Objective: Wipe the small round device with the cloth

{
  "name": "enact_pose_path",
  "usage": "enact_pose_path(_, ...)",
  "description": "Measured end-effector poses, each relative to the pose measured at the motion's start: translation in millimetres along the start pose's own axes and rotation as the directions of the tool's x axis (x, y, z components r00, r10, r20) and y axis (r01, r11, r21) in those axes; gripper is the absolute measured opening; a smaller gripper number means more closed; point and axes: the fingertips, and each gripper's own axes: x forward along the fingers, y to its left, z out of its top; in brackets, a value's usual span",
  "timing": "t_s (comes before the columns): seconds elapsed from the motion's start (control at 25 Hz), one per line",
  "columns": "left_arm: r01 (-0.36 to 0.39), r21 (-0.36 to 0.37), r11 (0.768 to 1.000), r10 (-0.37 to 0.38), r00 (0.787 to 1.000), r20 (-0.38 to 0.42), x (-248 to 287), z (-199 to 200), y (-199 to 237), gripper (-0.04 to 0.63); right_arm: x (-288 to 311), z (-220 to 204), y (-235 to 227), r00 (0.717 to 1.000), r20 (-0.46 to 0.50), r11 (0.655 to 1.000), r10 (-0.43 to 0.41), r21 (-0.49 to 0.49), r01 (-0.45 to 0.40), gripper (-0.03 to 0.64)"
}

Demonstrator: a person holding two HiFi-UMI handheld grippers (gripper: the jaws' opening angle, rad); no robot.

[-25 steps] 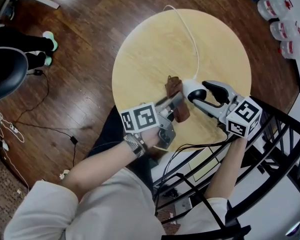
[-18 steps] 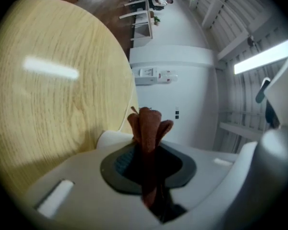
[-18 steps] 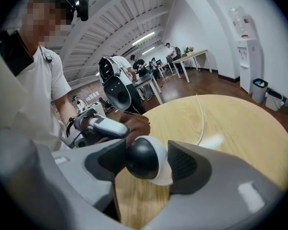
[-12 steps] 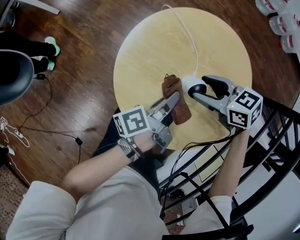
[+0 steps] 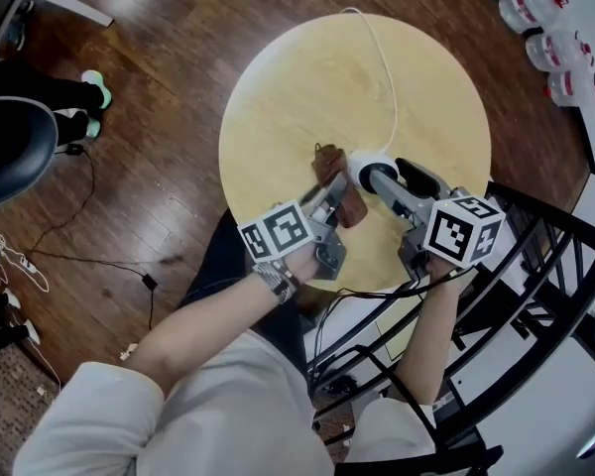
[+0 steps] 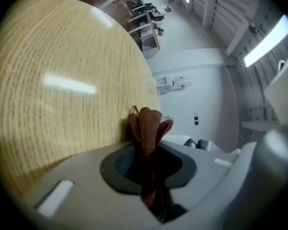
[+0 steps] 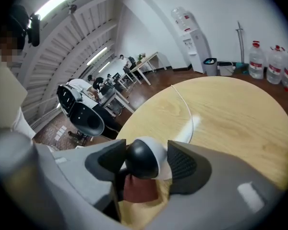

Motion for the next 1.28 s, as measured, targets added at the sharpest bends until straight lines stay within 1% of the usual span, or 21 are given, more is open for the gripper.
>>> enact_pose_path(0.12, 0.017, -0.001, 1.0, -0.017, 1.0, 0.004, -3, 3, -3, 0.071, -1, -2, 1, 0.998, 0.046, 0.998, -0.035, 0.048, 0.033, 0.27)
enact_pose_path(0.24, 0.043, -0.006, 0.999, -0.043, 0.999, 0.003, -4, 1, -16, 0.071, -4, -4, 0, 0.997, 0.068, 0.999, -0.042, 0.037, 0.039, 0.27)
enact_pose_path(0.36, 0.087, -0.021, 0.996, -0.087, 0.996, 0.01, -7, 4, -31, 0.071, -2, -4, 1, 0.996, 0.078, 0.999, -0.043, 0.032, 0.041, 0.27)
enact_pose_path(0.44, 0.117, -0.025, 0.993, -0.117, 0.993, 0.011, -11, 8, -39, 0.071, 1, -3, 3, 0.994, 0.09, 0.998, -0.058, 0.044, 0.055, 0.27)
enact_pose_path(0.64, 0.209, -0.022, 0.978, -0.209, 0.978, 0.0, -15, 5, -66, 0.071, -8, -4, -4, 0.983, 0.137, 0.987, -0.122, 0.125, 0.105, 0.27)
enact_pose_path(0.72, 0.208, -0.024, 0.978, -0.207, 0.978, 0.016, -18, 12, -64, 0.071, -8, -6, -4, 0.975, 0.155, 0.978, -0.159, 0.163, 0.133, 0.27)
enact_pose_path(0.8, 0.16, -0.032, 0.987, -0.158, 0.986, 0.049, -22, 24, -49, 0.071, -9, -8, -3, 0.965, 0.171, 0.968, -0.2, 0.189, 0.167, 0.27)
enact_pose_path(0.84, 0.126, -0.032, 0.992, -0.124, 0.991, 0.058, -24, 27, -39, 0.071, -10, -9, -2, 0.962, 0.173, 0.967, -0.213, 0.176, 0.183, 0.27)
enact_pose_path(0.88, 0.09, -0.023, 0.996, -0.089, 0.995, 0.055, -24, 27, -30, 0.071, -13, -11, -2, 0.962, 0.17, 0.972, -0.213, 0.131, 0.192, 0.27)
enact_pose_path(0.92, 0.055, -0.006, 0.998, -0.055, 0.998, 0.04, -24, 23, -21, 0.071, -15, -12, -2, 0.967, 0.159, 0.98, -0.2, 0.052, 0.194, 0.27)
enact_pose_path(0.96, 0.024, 0.016, 1.0, -0.025, 1.0, 0.019, -23, 19, -14, 0.071, -17, -14, -1, 0.975, 0.139, 0.981, -0.175, -0.055, 0.185, 0.272)
enact_pose_path(1.0, -0.001, 0.036, 0.999, 0.001, 1.0, -0.004, -22, 14, -8, 0.071, -17, -16, 0, 0.983, 0.114, 0.97, -0.147, -0.175, 0.166, 0.275)
enact_pose_path(1.04, -0.019, 0.05, 0.999, 0.02, 1.0, -0.023, -21, 11, -4, 0.071, -17, -16, 2, 0.989, 0.093, 0.947, -0.118, -0.289, 0.14, 0.278)
enact_pose_path(1.08, -0.03, 0.057, 0.998, 0.032, 0.999, -0.038, -20, 8, 0, 0.071, -16, -15, 4, 0.993, 0.077, 0.917, -0.087, -0.384, 0.11, 0.294)
enact_pose_path(1.12, -0.035, 0.06, 0.998, 0.038, 0.998, -0.048, -20, 6, 2, 0.071, -15, -13, 7, 0.997, 0.059, 0.888, -0.053, -0.454, 0.074, 0.295)
enact_pose_path(1.2, -0.034, 0.061, 0.998, 0.038, 0.997, -0.06, -18, 3, 3, 0.071, -9, -12, 13, 1.0, -0.011, 0.841, 0.017, -0.541, -0.02, 0.295)
enact_pose_path(1.28, -0.033, 0.053, 0.998, 0.036, 0.998, -0.061, -14, 1, 3, 0.071, -2, -13, 15, 0.992, -0.104, 0.808, 0.075, -0.576, -0.121, 0.295)
